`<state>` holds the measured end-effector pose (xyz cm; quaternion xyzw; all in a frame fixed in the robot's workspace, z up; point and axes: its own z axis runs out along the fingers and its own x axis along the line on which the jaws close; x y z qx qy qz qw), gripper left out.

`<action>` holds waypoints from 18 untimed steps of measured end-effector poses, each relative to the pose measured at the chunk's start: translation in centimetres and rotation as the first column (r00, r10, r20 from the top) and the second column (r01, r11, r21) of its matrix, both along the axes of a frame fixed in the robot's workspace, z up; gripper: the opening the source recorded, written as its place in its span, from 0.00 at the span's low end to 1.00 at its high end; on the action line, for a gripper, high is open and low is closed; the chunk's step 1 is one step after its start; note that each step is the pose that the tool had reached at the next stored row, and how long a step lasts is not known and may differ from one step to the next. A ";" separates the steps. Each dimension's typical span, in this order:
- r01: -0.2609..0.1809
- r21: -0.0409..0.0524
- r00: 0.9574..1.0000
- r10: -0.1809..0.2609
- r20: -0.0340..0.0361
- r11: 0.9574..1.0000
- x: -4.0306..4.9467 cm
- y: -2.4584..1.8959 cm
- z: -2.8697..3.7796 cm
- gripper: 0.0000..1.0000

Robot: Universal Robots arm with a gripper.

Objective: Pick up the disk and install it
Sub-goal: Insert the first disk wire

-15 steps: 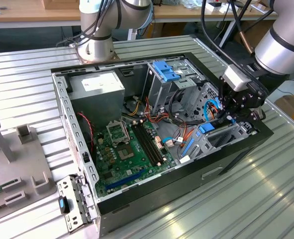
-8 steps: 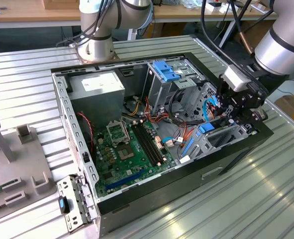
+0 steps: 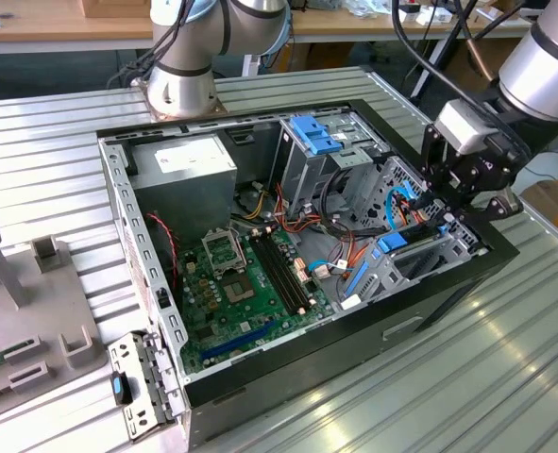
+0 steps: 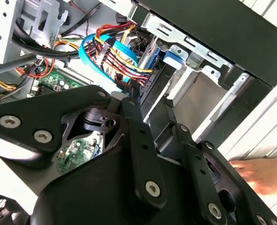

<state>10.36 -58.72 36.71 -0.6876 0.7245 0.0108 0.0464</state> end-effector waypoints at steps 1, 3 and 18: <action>0.000 0.000 1.000 0.000 0.000 1.000 0.00 0.00 0.15 0.36; 0.000 0.000 1.000 0.000 0.000 1.000 0.00 0.00 0.17 0.36; 0.000 0.000 1.000 0.000 0.000 1.000 0.00 0.00 0.67 0.36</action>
